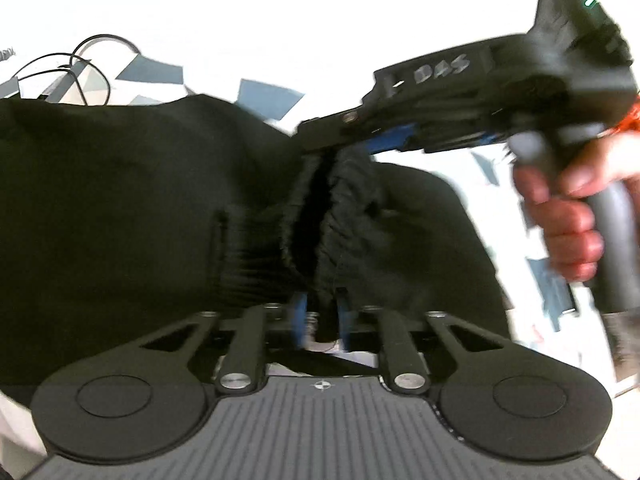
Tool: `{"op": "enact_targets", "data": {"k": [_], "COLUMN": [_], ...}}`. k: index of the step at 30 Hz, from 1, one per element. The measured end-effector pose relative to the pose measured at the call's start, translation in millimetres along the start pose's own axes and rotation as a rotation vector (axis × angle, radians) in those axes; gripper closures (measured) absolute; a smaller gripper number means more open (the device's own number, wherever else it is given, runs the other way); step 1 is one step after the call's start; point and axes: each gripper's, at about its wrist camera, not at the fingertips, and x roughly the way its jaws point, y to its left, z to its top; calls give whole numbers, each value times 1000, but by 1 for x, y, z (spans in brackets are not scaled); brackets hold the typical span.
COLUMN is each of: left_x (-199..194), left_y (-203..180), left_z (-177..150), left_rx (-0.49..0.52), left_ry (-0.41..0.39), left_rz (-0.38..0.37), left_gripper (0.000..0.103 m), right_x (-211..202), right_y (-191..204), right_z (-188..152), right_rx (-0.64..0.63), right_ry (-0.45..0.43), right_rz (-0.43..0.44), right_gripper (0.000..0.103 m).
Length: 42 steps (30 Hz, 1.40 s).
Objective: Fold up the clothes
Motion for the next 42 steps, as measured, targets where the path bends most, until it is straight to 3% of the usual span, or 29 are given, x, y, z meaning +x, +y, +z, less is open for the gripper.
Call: {"op": "enact_targets", "data": {"k": [4, 8, 12, 13, 14, 15, 17, 19, 22, 25, 28, 33, 38, 42], "left_x": [-25, -12, -1, -2, -3, -3, -2, 2, 14, 15, 16, 16, 15, 14], "left_y": [-1, 26, 40, 39, 37, 35, 30, 26, 36, 41, 46, 55, 55, 52], "left_z": [-9, -18, -28, -27, -27, -25, -22, -19, -22, -26, -27, -28, -30, -31], "left_rx": [-41, -141, -174, -158, -140, -119, -71, -23, -5, 17, 15, 3, 11, 20], "left_ry": [-24, 21, 56, 58, 59, 58, 49, 48, 96, 96, 101, 98, 98, 98], "left_rz": [-23, 31, 55, 62, 69, 87, 136, 165, 145, 134, 115, 108, 105, 111], "left_gripper": [90, 90, 82, 78, 66, 43, 23, 23, 23, 25, 40, 56, 59, 59], "right_x": [2, 44, 89, 87, 86, 84, 79, 83, 96, 97, 86, 89, 109, 118], "right_y": [17, 29, 30, 31, 31, 32, 34, 34, 38, 42, 33, 16, 26, 35], "right_z": [1, -4, -9, -7, -5, -3, 3, 6, 5, 5, 13, 14, -2, -11], "right_rx": [-33, -71, -94, -111, -128, -148, -198, -227, -312, -417, -464, -521, -633, -703], "right_ry": [34, 102, 178, 167, 156, 146, 135, 180, 263, 284, 284, 361, 353, 357], "right_rz": [50, 2, -59, -70, -80, -91, -110, -109, -92, -62, -4, 26, 35, 48], "right_gripper": [77, 76, 63, 58, 54, 47, 36, 34, 31, 28, 21, 19, 11, 14]}}
